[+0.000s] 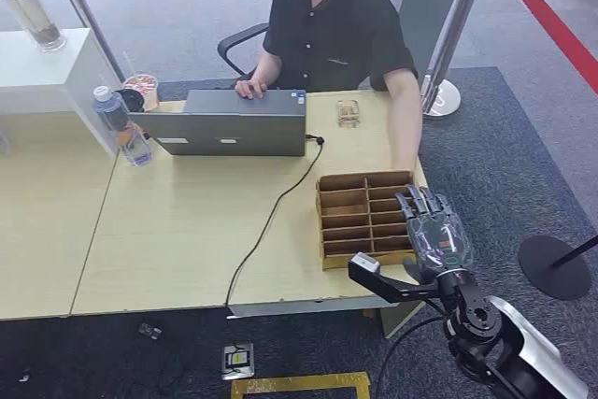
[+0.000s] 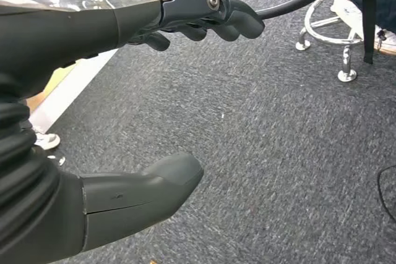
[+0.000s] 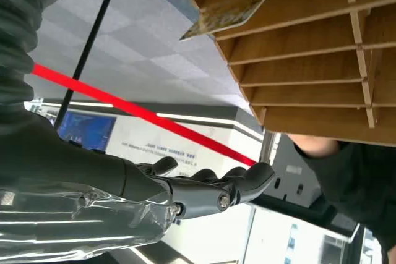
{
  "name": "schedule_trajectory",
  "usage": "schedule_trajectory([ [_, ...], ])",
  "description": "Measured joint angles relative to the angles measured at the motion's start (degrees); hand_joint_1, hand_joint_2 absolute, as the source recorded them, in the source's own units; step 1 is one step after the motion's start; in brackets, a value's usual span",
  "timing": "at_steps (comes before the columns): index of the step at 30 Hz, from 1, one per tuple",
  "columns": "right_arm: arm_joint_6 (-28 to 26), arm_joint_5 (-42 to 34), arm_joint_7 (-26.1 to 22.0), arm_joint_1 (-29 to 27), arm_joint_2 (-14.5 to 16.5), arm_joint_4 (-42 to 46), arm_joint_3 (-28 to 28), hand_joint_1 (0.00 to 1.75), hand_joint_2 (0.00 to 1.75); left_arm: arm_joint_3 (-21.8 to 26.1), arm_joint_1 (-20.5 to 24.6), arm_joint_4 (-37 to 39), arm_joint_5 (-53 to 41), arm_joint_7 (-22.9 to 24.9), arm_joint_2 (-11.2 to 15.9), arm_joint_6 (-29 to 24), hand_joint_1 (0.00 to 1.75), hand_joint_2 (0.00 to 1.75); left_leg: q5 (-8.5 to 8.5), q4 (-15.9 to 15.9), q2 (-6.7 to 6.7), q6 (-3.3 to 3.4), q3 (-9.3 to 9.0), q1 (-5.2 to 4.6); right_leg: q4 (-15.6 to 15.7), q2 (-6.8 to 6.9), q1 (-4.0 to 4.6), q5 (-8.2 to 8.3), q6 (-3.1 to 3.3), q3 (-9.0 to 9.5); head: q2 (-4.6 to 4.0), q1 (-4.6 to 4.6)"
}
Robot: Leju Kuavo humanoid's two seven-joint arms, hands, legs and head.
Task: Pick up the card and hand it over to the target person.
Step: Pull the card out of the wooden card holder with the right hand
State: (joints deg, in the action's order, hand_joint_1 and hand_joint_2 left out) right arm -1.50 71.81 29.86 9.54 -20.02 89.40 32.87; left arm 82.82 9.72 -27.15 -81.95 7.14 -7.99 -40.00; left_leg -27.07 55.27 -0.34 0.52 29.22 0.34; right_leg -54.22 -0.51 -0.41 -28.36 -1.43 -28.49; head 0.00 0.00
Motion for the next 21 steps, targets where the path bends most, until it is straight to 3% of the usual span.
schedule_trajectory([
  [10, -0.1, -0.8, -3.3, 3.9, 3.0, -6.7, 2.4, 0.02, 1.75, 0.8, 0.0, -1.9, 0.2, 2.6, -1.2, 0.0, 0.00, 1.75, 0.06, -0.1, 0.15, -0.03, 0.00, -0.01, 0.0, -0.12, -0.01, 0.08, 0.03, -0.07, 0.00, 0.00],
  [21, -0.9, -1.5, -4.2, 6.3, 3.9, -11.1, 4.1, 0.18, 1.75, 1.5, 0.2, -3.3, 0.1, 3.6, -2.0, 0.0, 0.00, 1.75, -0.01, 0.0, 0.00, 0.01, 0.04, -0.01, 0.0, -0.04, -0.01, -0.01, -0.01, -0.03, 0.00, 0.00],
])
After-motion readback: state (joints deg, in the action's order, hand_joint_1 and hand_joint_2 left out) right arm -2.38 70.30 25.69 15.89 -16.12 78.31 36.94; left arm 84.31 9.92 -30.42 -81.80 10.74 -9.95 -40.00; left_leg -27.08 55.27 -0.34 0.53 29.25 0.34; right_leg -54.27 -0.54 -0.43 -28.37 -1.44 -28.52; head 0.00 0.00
